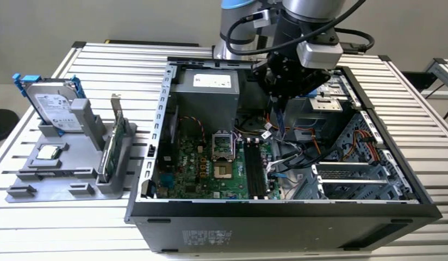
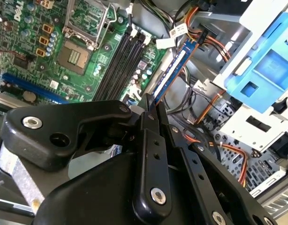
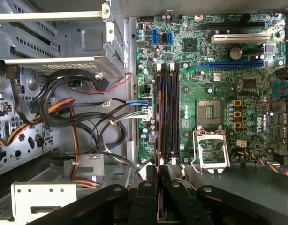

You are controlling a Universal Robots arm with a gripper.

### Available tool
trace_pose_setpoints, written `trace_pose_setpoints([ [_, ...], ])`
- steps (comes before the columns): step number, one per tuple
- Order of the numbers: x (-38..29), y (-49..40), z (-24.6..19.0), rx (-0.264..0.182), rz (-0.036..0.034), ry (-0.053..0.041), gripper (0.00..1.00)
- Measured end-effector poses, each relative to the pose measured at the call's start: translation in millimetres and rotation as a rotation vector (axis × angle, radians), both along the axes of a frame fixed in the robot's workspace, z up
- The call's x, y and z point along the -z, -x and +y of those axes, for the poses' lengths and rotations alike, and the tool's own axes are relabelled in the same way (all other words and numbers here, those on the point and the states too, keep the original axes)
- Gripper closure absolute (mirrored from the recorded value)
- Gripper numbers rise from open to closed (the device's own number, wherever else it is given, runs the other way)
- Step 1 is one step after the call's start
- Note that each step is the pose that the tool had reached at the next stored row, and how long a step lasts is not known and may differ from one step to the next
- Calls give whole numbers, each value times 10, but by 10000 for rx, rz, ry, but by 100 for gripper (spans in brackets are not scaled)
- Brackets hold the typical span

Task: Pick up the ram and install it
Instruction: 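Insert the ram into the slot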

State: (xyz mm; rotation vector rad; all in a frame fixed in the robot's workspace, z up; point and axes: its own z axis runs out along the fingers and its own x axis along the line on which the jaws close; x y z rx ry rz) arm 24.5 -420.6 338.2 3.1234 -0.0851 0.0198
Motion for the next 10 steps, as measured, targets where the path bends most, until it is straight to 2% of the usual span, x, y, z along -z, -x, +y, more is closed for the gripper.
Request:
trace_pose_setpoints([
  [10,72,1,-90,0,0,-1,100],
])
